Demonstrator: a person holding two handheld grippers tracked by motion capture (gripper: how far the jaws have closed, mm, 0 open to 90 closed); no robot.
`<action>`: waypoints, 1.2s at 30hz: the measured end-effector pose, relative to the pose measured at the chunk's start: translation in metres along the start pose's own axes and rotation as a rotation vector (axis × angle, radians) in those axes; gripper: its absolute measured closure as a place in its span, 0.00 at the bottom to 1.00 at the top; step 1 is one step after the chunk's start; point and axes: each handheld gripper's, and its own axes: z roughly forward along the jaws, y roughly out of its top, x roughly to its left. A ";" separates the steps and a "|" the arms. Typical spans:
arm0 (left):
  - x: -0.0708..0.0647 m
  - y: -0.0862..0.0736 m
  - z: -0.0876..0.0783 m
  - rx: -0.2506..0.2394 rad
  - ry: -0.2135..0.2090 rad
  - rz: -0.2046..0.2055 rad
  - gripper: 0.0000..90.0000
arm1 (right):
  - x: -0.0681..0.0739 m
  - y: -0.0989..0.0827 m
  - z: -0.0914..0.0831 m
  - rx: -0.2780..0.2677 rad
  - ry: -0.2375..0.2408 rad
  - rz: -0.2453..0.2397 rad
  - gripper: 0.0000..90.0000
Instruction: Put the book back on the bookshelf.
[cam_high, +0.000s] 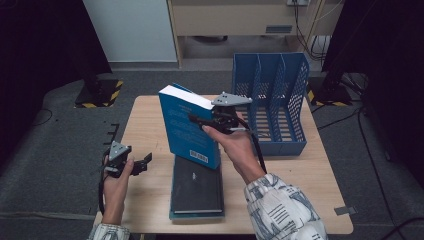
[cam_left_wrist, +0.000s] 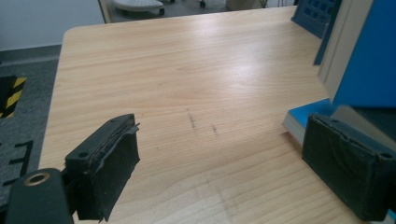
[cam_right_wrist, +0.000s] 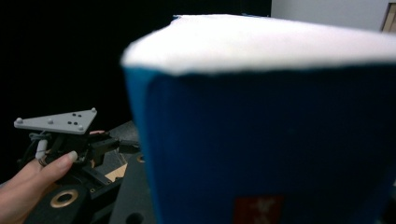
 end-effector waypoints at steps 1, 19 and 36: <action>0.001 -0.001 0.001 0.010 0.006 0.001 0.11 | 0.000 0.001 0.000 0.002 -0.002 0.003 0.68; 0.002 -0.013 0.020 0.170 0.024 0.024 0.11 | -0.021 0.033 -0.033 -0.044 -0.114 0.044 0.68; 0.003 -0.013 0.021 0.169 0.023 0.018 0.11 | -0.049 0.039 -0.095 -0.064 -0.246 0.062 0.68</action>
